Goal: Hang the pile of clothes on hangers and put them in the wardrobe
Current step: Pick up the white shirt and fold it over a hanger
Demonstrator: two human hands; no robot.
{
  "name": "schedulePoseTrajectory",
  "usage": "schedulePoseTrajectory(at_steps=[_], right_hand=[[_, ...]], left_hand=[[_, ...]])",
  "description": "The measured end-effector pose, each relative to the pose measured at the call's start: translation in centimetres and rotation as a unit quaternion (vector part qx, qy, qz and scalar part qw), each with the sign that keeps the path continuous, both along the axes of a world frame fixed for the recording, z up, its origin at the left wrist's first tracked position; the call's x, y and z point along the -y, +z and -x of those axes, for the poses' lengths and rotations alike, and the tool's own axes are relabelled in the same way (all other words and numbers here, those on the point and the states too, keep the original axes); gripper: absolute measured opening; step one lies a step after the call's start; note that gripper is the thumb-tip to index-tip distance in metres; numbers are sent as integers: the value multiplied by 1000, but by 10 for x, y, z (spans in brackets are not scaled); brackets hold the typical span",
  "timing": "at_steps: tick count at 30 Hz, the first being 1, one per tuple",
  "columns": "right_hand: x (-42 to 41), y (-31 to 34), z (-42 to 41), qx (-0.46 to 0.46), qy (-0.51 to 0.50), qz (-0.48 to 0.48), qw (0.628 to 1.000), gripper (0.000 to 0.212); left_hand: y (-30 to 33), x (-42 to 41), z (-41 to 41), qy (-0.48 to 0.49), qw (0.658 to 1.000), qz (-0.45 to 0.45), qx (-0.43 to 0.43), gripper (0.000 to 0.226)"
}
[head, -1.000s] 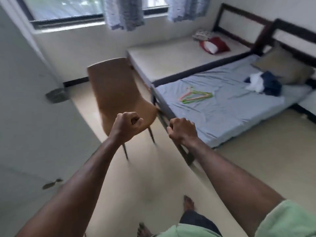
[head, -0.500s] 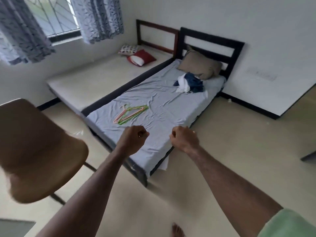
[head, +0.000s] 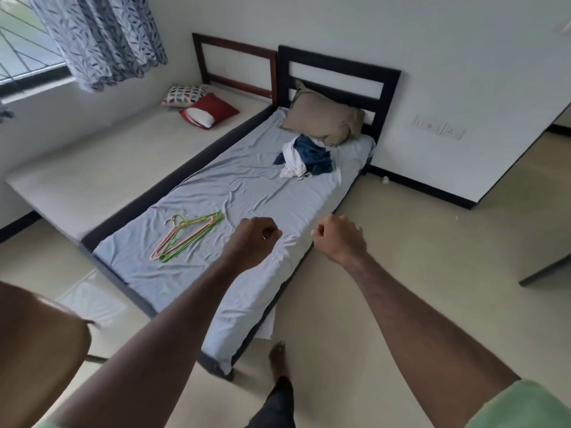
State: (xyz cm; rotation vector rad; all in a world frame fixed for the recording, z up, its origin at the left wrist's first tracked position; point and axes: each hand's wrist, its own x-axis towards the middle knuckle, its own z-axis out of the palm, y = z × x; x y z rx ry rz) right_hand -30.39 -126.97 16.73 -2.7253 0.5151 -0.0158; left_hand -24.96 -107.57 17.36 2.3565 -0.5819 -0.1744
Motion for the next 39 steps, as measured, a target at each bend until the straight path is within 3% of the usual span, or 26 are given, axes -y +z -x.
schedulePoseTrajectory(at_steps=[20, 29, 39], right_hand=[[222, -43, -397, -26, -51, 3, 998, 19], [315, -116, -582, -59, 0, -32, 998, 20], [458, -229, -758, -205, 11, -73, 976, 29]], left_hand=[[-45, 212, -430, 0, 997, 6, -73, 28], [-123, 320, -586, 105, 976, 71, -175, 22], [-199, 453, -773, 220, 933, 71, -278, 19]])
